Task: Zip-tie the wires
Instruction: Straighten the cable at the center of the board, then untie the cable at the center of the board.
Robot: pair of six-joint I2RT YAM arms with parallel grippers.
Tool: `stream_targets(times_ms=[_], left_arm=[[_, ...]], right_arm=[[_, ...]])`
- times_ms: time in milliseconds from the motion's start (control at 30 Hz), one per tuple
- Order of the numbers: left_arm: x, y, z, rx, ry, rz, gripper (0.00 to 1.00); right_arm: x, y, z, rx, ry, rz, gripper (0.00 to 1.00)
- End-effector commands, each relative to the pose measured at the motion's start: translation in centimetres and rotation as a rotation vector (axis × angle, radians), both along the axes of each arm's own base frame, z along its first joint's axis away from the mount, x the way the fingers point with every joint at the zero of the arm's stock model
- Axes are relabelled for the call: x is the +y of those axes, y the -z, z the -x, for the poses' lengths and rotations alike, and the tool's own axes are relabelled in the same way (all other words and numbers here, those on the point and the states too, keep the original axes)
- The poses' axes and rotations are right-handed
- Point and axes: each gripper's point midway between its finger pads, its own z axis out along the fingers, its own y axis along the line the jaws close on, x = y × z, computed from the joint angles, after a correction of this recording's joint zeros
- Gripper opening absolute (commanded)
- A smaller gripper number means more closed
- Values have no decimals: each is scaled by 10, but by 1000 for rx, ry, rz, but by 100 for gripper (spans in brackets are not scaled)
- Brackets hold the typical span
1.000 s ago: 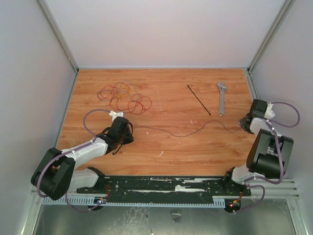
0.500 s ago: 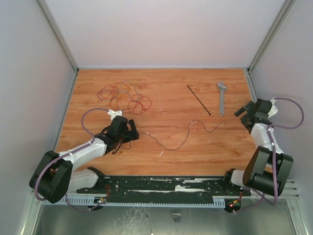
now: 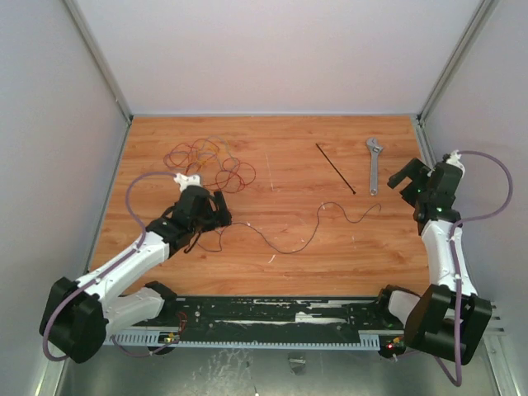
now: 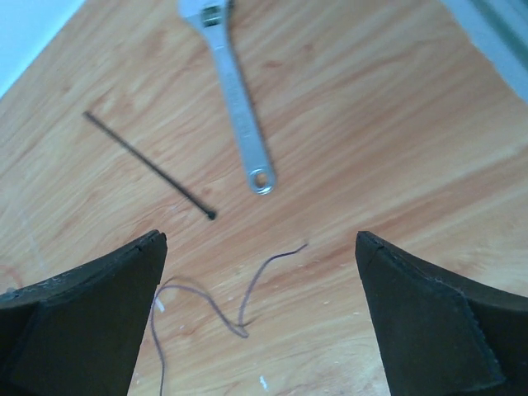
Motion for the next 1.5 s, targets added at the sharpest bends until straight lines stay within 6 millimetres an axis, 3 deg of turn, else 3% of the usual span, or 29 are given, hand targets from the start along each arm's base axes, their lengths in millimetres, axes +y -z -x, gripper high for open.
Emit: stream_targets(times_ms=[0,133,267,433,600,867,1000,1167,1467], left_arm=[[-1,-75,-32,-178,7,25,98],[10,-120,-59,-278,-18,13,98],[11,-126,-98,-267,13,-1,98],[1,-106,-149,-192,65,-53,98],[-11,-81,-195,-126,117,-106,97],[-30,-27,-251,2,179,-152,78],[-28,-4,-264,51,172,-181,68],[-25,10,-268,74,166,-200,49],[-22,33,-269,114,167,-214,35]], right_arm=[[36,-31,-15,-108,-161,86,99],[69,-43,-24,-119,-259,128,99],[99,-44,-29,-134,-353,106,99],[122,-38,-28,-147,-432,72,99],[126,-35,-26,-137,-460,76,99],[126,-35,-24,-140,-471,83,99],[126,-32,-21,-133,-471,84,99],[125,-31,-20,-133,-470,90,99],[126,-28,-18,-129,-469,87,99]])
